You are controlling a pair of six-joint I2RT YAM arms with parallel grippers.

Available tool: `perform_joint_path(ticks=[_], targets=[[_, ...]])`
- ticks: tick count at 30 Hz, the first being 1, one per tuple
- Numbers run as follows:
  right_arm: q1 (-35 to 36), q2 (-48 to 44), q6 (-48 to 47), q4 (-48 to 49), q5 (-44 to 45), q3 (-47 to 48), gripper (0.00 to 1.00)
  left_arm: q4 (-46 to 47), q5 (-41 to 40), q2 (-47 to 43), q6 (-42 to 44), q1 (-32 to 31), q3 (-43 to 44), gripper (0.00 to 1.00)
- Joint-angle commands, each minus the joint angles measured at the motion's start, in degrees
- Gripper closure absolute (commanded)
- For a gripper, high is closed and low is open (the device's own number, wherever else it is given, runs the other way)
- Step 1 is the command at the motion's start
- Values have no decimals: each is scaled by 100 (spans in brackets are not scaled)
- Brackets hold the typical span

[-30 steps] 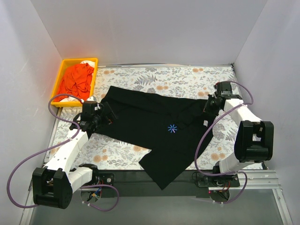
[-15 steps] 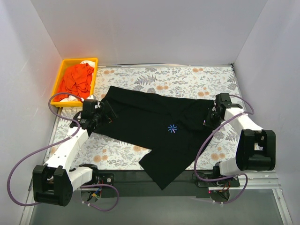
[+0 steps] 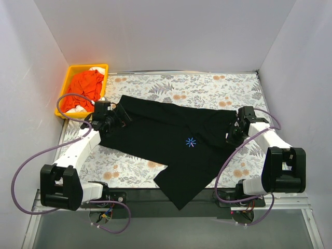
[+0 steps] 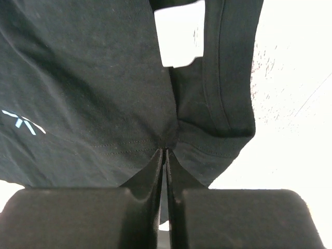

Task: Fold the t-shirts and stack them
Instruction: Fold the tshirt

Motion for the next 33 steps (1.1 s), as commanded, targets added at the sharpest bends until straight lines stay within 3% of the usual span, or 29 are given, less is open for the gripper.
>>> perform_joint_path(ticks=[1,7,15,24,33], targets=[[13,-55,-66,-122,-141,-51,88,317,-302,338,-136,-4,369,11],[-40,75,-365,-158,316,895,61,879,-646,1261,-162,277,948,15],[-847,594,-23,1362,-578,1232,59,1284,-813,2869,189,576,1836,19],[-1349,1586,206,2785,-844,1337,58,1705,-699,3152,725,770,1952,21],[-1411,2536,162,3604,-1477,1794,56,1952,-233,3556,972,805,2267,21]])
